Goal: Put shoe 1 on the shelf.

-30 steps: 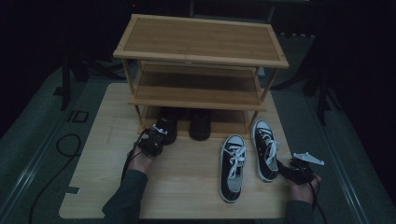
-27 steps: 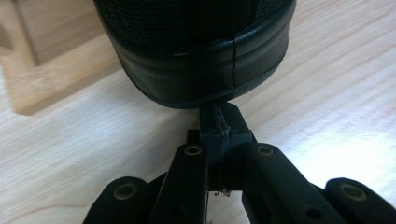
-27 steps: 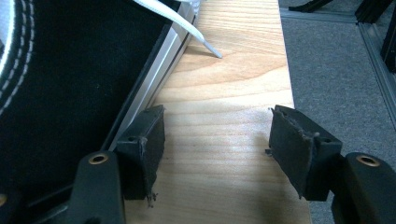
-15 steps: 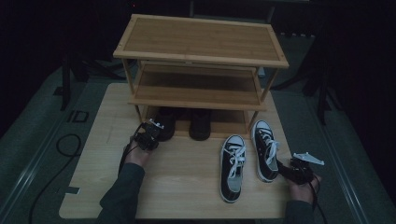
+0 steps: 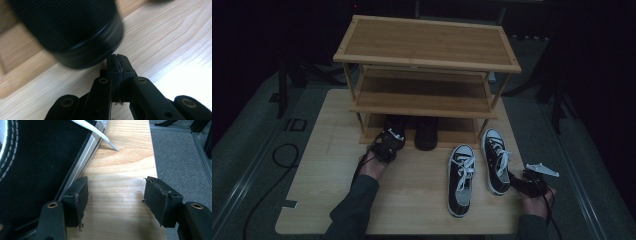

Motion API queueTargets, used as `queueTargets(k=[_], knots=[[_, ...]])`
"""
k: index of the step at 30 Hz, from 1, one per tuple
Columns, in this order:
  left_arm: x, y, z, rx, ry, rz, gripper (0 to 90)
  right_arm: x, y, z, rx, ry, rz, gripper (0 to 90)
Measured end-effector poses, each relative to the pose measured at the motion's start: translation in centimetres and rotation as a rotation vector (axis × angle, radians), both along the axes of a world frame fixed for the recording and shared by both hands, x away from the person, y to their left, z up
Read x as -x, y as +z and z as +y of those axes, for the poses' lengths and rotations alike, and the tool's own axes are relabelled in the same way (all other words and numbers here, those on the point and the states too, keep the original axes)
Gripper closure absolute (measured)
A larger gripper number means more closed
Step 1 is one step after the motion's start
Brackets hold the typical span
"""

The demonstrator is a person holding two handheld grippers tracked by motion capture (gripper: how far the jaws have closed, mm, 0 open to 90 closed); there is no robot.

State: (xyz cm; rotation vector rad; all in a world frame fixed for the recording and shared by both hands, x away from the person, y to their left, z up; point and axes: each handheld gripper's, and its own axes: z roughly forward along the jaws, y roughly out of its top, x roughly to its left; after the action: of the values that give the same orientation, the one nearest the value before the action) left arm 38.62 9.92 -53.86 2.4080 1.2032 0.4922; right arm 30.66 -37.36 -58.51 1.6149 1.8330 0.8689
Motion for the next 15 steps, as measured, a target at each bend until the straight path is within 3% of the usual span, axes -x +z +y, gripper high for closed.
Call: queueTargets(k=[4, 7, 11, 15], knots=[[0.1, 0.0, -0.6, -0.002, -0.022, 0.000, 89.0, 0.0, 0.0, 0.0, 0.000, 0.000, 0.000, 35.4], [0.7, 0.4, 0.2, 0.006, -0.019, -0.022, 89.3, 0.0, 0.0, 0.0, -0.001, 0.001, 0.000, 35.4], [1.1, 0.8, 1.8, 0.013, 0.016, -0.043, 89.7, 0.0, 0.0, 0.0, -0.001, 0.001, 0.000, 35.4], [0.7, 0.9, 4.8, 0.022, 0.097, -0.052, 89.8, 0.0, 0.0, 0.0, 0.000, 0.000, 0.000, 35.4]])
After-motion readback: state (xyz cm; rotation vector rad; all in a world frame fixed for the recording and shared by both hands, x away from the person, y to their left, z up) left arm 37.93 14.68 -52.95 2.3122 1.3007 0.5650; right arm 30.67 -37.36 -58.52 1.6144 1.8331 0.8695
